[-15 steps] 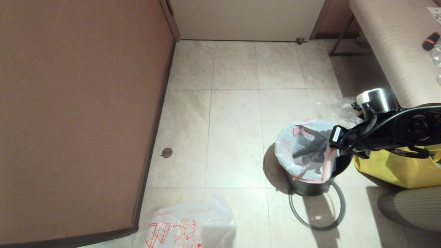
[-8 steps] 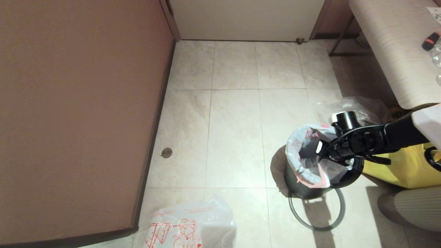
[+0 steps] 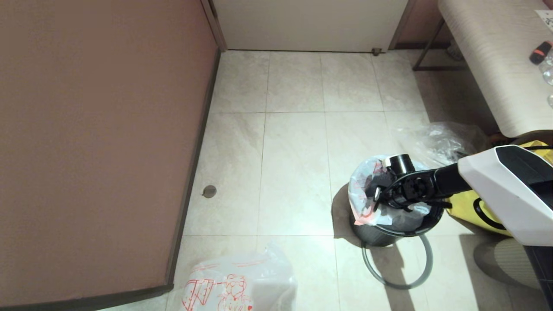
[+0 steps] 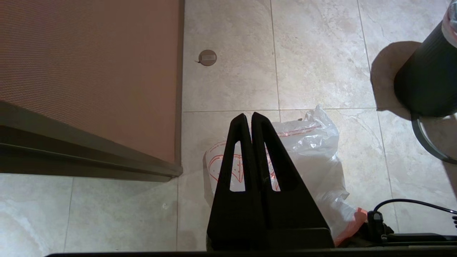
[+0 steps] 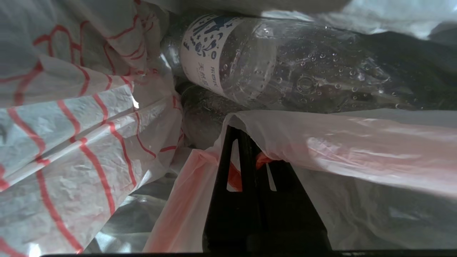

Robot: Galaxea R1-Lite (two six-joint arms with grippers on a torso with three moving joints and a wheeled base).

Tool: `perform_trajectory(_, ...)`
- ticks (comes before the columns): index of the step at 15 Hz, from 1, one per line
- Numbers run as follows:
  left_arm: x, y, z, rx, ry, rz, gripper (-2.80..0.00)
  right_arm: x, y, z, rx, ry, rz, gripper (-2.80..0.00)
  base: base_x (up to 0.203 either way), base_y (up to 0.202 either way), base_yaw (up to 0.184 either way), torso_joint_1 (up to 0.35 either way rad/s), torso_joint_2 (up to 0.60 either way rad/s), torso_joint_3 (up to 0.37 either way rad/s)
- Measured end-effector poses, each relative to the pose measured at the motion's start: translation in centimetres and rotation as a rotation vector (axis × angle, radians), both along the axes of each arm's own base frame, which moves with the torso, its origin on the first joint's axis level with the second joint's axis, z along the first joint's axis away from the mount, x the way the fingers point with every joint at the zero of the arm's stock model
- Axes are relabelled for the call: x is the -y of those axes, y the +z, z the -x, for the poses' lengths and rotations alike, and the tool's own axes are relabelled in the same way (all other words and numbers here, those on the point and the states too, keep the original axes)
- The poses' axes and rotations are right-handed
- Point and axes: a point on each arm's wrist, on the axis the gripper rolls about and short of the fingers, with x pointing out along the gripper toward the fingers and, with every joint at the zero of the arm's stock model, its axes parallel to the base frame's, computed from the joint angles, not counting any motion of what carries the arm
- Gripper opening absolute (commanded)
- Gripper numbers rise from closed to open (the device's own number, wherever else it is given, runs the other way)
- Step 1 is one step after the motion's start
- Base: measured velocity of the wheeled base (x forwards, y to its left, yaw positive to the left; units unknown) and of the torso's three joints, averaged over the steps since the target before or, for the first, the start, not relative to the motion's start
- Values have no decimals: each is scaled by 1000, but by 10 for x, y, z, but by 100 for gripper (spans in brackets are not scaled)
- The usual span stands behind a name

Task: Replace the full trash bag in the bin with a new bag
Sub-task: Place the trash bag on the floor

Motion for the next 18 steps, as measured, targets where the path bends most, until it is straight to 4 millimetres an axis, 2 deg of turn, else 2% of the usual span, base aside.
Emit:
perform_trajectory(3, 0, 0, 0, 0, 0, 0, -280, 9, 12, 0, 20, 7, -48, -280, 0, 0, 0, 0, 0, 0)
perform_trajectory(7, 0, 0, 0, 0, -1, 0, -280, -2, 67, 15, 99, 80, -236, -280, 0, 0, 0, 0, 0, 0)
perform_trajectory(11, 0, 0, 0, 0, 0, 0, -280, 19, 109, 55, 105, 121, -366, -280, 0, 0, 0, 0, 0, 0)
perform_trajectory(15, 0, 0, 0, 0, -1, 0, -280, 38, 154, 107, 153, 129, -402, -280, 0, 0, 0, 0, 0, 0)
perform_trajectory(18, 0, 0, 0, 0, 0, 0, -280, 46, 191, 145, 189, 132, -405, -280, 0, 0, 0, 0, 0, 0)
